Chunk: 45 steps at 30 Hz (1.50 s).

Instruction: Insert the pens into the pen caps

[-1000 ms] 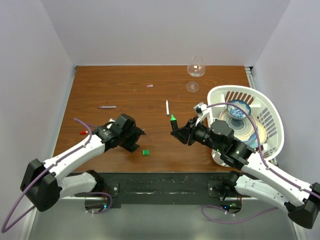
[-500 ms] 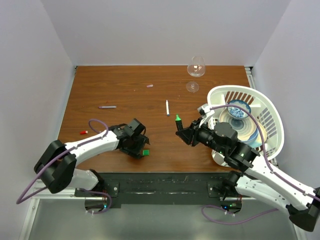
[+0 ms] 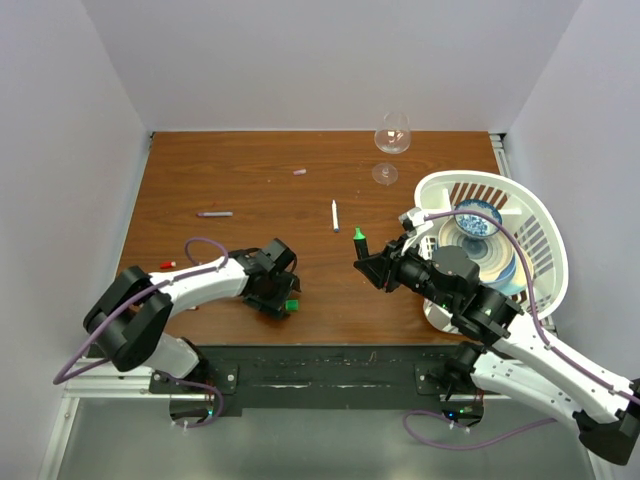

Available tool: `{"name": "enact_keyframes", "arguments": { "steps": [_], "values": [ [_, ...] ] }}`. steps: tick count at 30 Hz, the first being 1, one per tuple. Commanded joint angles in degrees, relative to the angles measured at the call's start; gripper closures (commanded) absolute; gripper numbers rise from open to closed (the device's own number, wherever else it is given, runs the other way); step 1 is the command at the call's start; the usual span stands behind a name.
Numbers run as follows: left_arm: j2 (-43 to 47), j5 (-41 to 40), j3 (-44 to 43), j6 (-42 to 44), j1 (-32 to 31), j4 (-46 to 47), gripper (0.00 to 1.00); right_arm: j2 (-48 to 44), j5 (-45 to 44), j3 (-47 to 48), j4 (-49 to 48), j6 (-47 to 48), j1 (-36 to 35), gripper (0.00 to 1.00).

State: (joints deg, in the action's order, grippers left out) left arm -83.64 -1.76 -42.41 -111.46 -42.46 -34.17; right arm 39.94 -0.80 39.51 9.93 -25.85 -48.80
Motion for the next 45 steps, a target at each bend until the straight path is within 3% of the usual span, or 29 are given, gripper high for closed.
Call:
{"name": "enact_keyframes", "arguments": {
  "steps": [1,18,23,30,45],
  "values": [
    [-0.56,-2.28,-1.97,-1.39,-0.17,-0.98,0.33,-1.18,-1.66,2.24,-0.18,0.97,-0.16,1.0],
    [-1.44,-9.23,-7.15,-0.7,-0.17,-5.9,0.37,-1.62,-1.57,2.42,0.35,1.41,-0.16,1.0],
    [-2.41,-5.28,-9.35,0.72,-0.61,-11.53,0.38,-1.71,-2.36,2.59,1.14,1.94,-0.25,1.0],
    [-5.48,-6.94,-14.98,2.55,-1.84,-20.58,0.39,-1.97,-2.98,2.42,1.23,2.03,-0.07,1.0],
    [-11.63,-6.06,-14.8,5.28,-2.01,-15.58,0.39,-2.94,-2.9,1.98,1.4,1.76,-0.16,1.0]
  ]
}}
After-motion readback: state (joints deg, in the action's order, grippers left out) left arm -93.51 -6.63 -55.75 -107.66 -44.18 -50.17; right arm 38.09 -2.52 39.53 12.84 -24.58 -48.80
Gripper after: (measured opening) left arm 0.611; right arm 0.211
